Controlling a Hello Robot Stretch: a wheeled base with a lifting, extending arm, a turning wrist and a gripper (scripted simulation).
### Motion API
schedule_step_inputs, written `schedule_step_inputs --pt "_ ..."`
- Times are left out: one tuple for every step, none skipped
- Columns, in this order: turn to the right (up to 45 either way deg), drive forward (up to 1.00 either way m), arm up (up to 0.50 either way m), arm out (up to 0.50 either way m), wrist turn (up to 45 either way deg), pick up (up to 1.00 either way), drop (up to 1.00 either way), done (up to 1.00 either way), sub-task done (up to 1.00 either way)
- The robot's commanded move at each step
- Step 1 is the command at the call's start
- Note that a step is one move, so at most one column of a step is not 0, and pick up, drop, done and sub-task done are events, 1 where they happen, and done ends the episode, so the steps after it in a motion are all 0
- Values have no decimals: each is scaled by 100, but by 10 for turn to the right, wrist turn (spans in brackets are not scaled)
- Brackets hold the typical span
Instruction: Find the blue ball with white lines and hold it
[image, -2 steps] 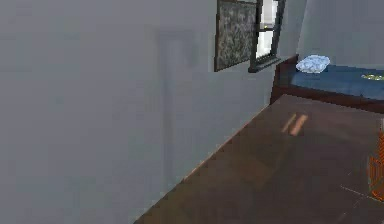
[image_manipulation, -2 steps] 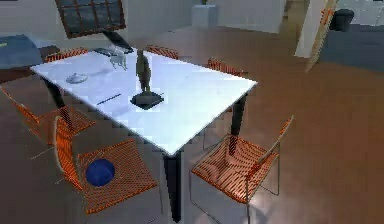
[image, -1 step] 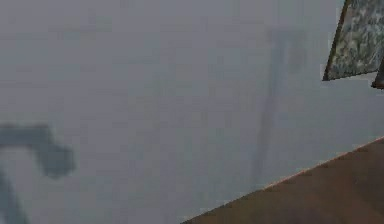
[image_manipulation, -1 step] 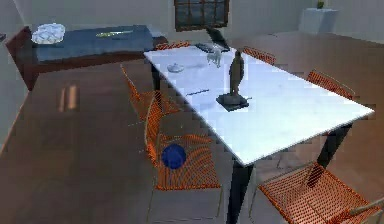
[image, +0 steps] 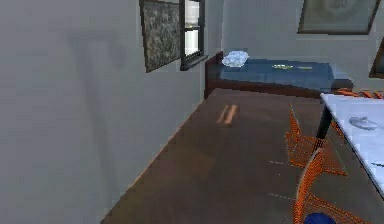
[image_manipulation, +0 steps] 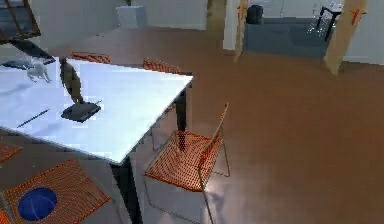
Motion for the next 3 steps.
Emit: schedule_step_inputs --pt "120 0 0 0 0 0 0 0 0" --pt "0 45 0 0 0 0 0 0 0" --pt "-330 0 0 0 0 0 0 0 0"
